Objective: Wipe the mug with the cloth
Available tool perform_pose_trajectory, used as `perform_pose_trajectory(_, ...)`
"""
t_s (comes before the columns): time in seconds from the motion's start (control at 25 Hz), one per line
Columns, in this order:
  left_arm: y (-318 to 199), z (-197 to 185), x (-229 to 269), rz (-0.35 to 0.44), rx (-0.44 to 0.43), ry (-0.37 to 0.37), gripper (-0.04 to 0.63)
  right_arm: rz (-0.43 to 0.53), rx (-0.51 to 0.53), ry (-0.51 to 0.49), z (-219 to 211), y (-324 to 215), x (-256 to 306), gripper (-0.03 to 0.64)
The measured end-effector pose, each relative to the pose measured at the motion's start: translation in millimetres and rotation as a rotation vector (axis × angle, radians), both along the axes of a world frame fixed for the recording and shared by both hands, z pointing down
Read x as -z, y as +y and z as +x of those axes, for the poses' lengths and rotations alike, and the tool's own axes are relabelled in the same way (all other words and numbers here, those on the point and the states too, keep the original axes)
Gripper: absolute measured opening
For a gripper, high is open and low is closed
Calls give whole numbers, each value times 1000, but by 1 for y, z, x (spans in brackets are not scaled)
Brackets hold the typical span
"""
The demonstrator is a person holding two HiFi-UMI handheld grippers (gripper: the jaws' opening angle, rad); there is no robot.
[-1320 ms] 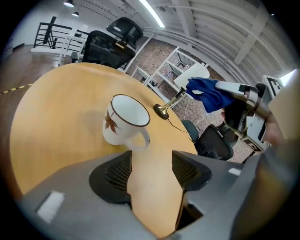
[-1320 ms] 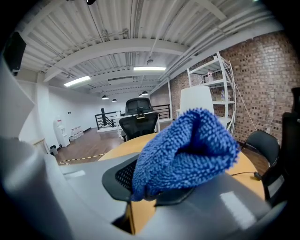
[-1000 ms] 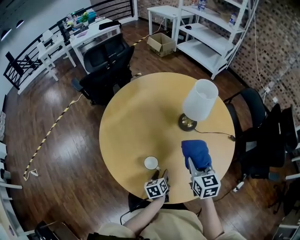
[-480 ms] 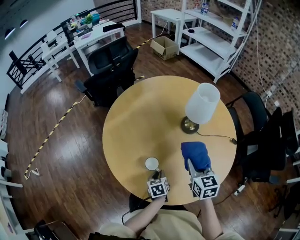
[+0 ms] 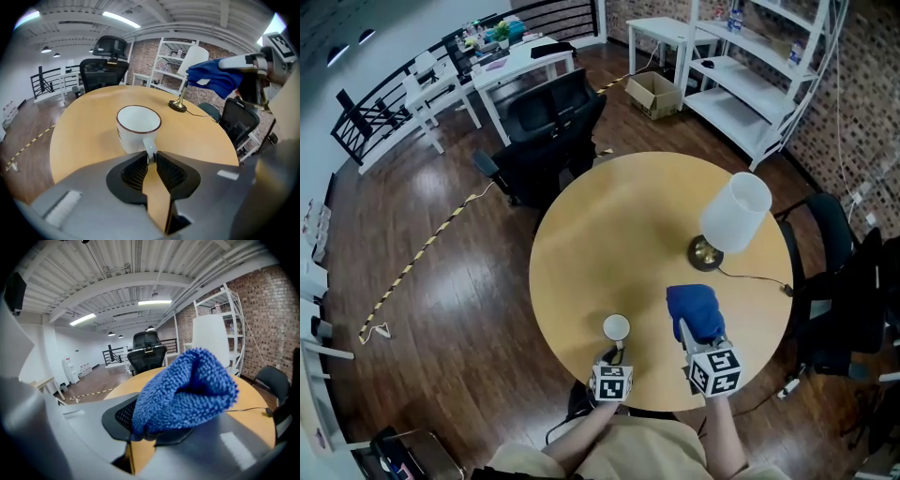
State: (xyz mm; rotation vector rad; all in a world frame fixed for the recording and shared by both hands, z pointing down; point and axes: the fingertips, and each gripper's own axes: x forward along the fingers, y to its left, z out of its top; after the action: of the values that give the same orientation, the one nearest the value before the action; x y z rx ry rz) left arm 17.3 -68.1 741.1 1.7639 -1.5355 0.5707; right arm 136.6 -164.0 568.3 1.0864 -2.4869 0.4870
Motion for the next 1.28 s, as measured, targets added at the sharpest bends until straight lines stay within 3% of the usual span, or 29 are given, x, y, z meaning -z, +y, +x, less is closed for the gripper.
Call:
perform_pose_trajectory(0.16, 2, -3, -1, -15, -163, 13, 52, -67, 156, 37, -32, 2, -8, 61)
perform_pose_trajectory(0.36, 6, -16, 1, -31, -390, 1, 52, -147, 472, 144, -101, -1, -9, 63)
perform_pose_trajectory(0.48, 8, -28, 2, -32, -519, -25, 52, -220, 678, 241, -156, 4, -16, 64)
perform_pose_trajectory(0.6, 10, -38, 2, -22, -635, -35, 52, -354, 873, 336, -206, 23, -39, 64)
perform_pose_trajectory(0.72, 7, -42, 4, -5, -720, -43, 52, -436, 1025, 495, -234, 35, -72, 66)
perform_pose_trajectory(0.84, 2, -49, 5, 7, -764, -57, 52, -514, 1100, 698, -250, 37, -113, 66)
perform_pose_trajectory(1.04, -3, -56, 6, 30, -728, -60, 52, -832, 1126, 939, -256, 64, -159, 64)
perform_pose_trajectory(1.16, -8, -62, 6, 40, -691, -59, 51, -877, 1156, 1117, -246, 73, -173, 64)
perform_pose_trajectory(1.28, -10, -64, 6, 45, -653, -57, 51, -860, 1173, 1225, -238, 75, -181, 61)
